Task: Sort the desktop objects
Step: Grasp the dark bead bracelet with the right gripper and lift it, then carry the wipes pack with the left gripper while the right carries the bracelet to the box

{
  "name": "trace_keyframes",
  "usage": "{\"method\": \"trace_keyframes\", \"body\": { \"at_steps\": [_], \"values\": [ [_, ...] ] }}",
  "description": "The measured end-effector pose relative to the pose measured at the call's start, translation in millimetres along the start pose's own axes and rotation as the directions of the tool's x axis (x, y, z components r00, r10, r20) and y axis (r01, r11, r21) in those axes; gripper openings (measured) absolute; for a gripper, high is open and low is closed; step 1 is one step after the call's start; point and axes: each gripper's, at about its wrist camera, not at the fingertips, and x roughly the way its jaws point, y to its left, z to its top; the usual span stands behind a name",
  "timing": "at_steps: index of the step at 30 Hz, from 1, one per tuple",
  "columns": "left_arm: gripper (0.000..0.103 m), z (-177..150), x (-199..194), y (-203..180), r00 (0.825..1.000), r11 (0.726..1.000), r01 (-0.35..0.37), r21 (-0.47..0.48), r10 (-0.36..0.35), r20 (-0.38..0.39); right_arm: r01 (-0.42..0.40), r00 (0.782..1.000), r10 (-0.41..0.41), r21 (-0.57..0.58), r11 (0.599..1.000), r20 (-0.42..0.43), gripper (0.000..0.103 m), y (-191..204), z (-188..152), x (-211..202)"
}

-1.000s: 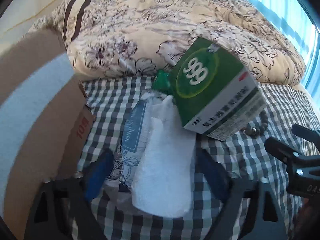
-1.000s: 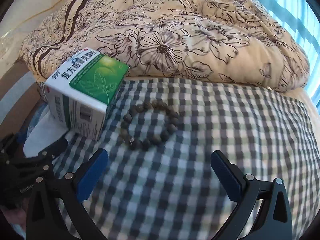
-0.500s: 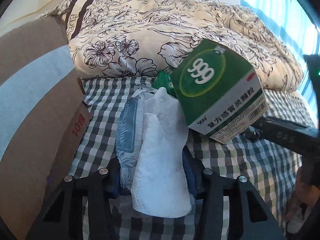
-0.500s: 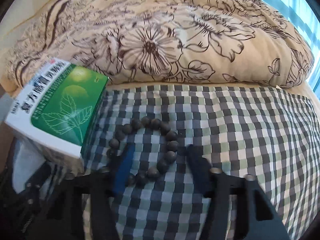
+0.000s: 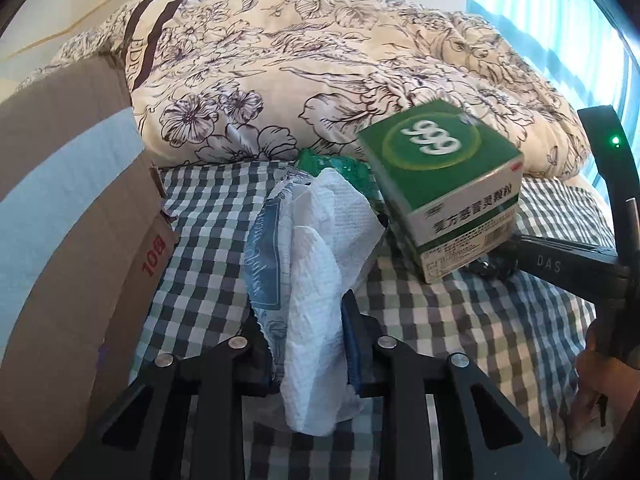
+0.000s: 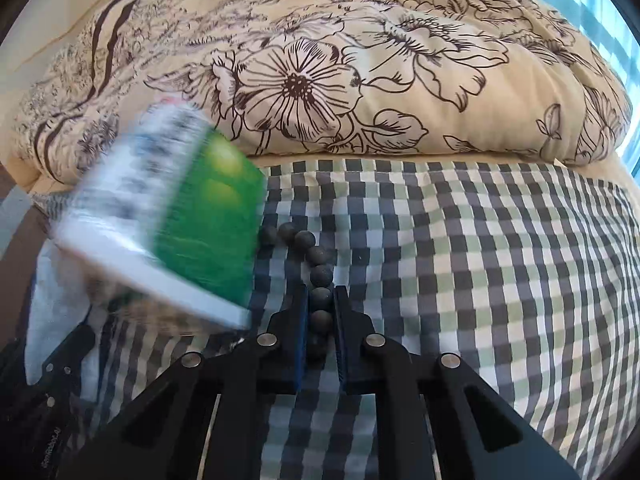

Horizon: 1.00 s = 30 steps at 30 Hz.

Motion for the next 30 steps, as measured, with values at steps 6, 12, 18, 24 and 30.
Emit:
{"method": "trace_keyframes", "body": {
  "at_steps": [6, 12, 18, 24, 30],
  "values": [
    [0.025, -1, -17, -2, 1.0, 1.0, 0.004, -0.002, -0.004, 0.005, -0.027, 0.999, 0.027, 0.015, 1.0, 0.026, 0.011, -8, -13, -27],
    [0.025, 7, -46, -2, 1.0, 1.0, 0.01, -0.006, -0.01, 0.03, -0.029, 0.998, 0.028, 0.016, 0.999, 0.061, 0.011, -1, -16, -64],
    [0.025, 12, -86, -3, 0.998, 1.0, 0.017, -0.006, -0.017, 0.067, -0.029, 0.995, 0.026, 0.032, 0.999, 0.098, 0.011, 4, -24, -106],
    [0.025, 14, -131, -4, 0.994, 1.0, 0.026, -0.003, -0.025, 0.106, -0.024, 0.991, 0.02, 0.029, 0.999, 0.132, 0.011, 13, -41, -156],
    [0.025, 13, -176, -7, 0.989, 1.0, 0.027, 0.008, -0.027, 0.148, -0.034, 0.986, 0.028, 0.029, 0.999, 0.164, 0.011, 20, -57, -200]
  ]
}}
